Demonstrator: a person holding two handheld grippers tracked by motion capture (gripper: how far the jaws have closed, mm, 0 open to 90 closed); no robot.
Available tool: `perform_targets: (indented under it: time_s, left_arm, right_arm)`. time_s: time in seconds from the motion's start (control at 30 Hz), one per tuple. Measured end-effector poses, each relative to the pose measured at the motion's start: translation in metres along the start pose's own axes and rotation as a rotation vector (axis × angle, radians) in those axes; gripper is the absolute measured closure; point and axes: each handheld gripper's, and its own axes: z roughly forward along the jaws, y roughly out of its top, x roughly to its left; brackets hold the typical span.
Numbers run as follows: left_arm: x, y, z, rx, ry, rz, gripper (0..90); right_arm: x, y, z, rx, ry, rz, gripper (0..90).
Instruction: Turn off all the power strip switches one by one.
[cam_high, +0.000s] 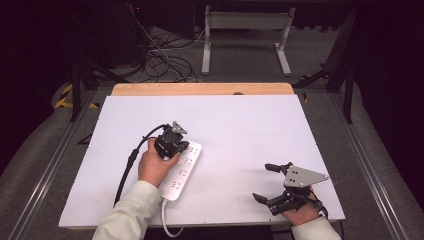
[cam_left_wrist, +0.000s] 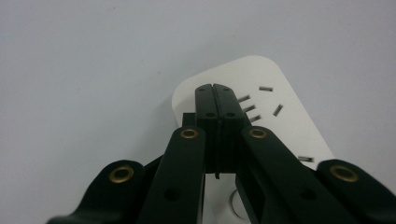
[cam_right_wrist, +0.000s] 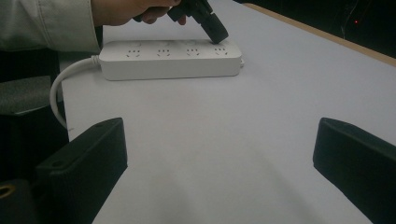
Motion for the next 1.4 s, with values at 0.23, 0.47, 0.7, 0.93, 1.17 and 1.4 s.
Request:
perform_targets:
  time_s: [0.23, 0.47, 0.7, 0.93, 1.17, 1.4]
  left_arm:
    - [0.001, 0.0, 0.0, 0.0, -0.003, 0.0, 90.0]
    - [0.0, 0.001, 0.0, 0.007, 0.0, 0.0, 90.0]
    - [0.001, 0.001, 0.0, 0.016, 0.003, -0.011, 90.0]
    - [0.006, -0.001, -0.002, 0.02, -0.026, -0.054, 90.0]
    - [0.011, -0.002, -0.038, -0.16, -0.028, -0.116, 81.6]
    - [-0.002, -0.003, -0.065, -0.214, -0.034, -0.037, 76.0]
  right_arm:
    - [0.0, 0.0, 0.0, 0.002, 0.0, 0.0, 3.6]
    - [0.001, 0.0, 0.0, 0.003, 0.002, -0.002, 3.6]
    - [0.0, 0.0, 0.0, 0.002, 0.003, 0.001, 3.6]
    - [0.0, 0.0, 0.002, 0.005, 0.008, 0.001, 3.6]
    - [-0.001, 0.0, 0.001, 0.0, 0.004, 0.008, 3.6]
    - [-0.001, 0.0, 0.0, -0.003, 0.002, 0.005, 3.6]
